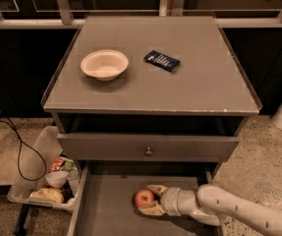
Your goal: Pick apple from middle drawer and place on counter
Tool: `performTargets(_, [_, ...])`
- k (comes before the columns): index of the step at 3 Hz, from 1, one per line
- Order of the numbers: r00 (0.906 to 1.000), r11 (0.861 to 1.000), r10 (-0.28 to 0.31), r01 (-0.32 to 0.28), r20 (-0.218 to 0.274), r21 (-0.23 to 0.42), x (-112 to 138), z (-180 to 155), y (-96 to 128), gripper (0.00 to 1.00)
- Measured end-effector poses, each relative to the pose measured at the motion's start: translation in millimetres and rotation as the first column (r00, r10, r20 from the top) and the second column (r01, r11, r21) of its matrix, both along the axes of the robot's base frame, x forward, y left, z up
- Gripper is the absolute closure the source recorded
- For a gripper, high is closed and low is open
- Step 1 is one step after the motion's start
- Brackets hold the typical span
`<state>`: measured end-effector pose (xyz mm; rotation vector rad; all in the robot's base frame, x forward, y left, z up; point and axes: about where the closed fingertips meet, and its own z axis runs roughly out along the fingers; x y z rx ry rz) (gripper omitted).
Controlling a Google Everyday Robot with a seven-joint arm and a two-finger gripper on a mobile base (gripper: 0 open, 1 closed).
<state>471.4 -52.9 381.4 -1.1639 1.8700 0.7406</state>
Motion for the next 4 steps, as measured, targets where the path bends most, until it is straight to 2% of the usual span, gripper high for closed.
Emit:
performTargets(1, [1.0000, 1.000, 0.000, 0.000, 0.000, 0.000, 0, 0, 0, 0.89])
performTargets(2, [0.9999, 1.000, 0.007, -0.007, -0.010, -0.013, -4, 4, -2, 1.00])
performTargets(3, [0.9997, 0.999, 0.019, -0.019, -0.016, -0.043, -15, 27, -14, 1.00])
performTargets(4, [0.9994, 0.998, 0.035, -0.034, 0.008, -0.059, -24, 73, -31, 1.00])
